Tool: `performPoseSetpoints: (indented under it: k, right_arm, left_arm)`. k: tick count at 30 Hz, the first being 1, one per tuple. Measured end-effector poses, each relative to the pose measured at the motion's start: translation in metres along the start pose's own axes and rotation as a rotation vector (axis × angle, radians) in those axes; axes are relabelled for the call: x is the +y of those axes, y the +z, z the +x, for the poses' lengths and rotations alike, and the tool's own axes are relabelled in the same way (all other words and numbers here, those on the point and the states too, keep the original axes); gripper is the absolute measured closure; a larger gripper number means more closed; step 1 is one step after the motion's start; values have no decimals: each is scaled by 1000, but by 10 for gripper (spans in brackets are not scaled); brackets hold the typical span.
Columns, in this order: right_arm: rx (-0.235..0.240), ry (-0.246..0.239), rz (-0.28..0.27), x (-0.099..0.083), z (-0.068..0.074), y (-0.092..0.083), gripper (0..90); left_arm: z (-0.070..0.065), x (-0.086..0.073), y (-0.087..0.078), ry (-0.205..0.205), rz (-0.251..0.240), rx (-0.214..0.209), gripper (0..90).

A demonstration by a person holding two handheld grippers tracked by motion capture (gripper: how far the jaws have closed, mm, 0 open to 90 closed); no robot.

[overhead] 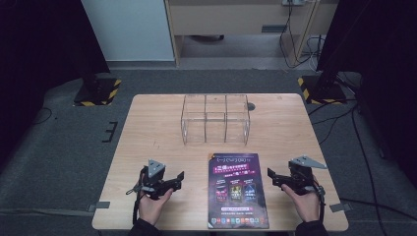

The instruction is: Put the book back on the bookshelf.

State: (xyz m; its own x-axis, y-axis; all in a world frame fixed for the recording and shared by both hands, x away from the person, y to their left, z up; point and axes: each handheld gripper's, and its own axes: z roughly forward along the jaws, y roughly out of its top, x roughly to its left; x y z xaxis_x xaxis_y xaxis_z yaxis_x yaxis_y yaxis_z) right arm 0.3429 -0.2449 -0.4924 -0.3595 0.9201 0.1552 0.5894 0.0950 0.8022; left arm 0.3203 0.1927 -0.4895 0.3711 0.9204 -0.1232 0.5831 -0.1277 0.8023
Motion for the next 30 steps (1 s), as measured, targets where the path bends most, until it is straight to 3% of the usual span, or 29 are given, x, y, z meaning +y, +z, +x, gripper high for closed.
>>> performPoseSetpoints:
  k: [19, 30]
  right_arm:
    - [50, -14, -2, 5, 10, 4, 96]
    - [62, -27, 7, 0, 18, 9, 105]
  left_arm:
    - [-39, 13, 21, 43, 4, -75, 212]
    - [-56, 10, 31, 49, 20, -88, 234]
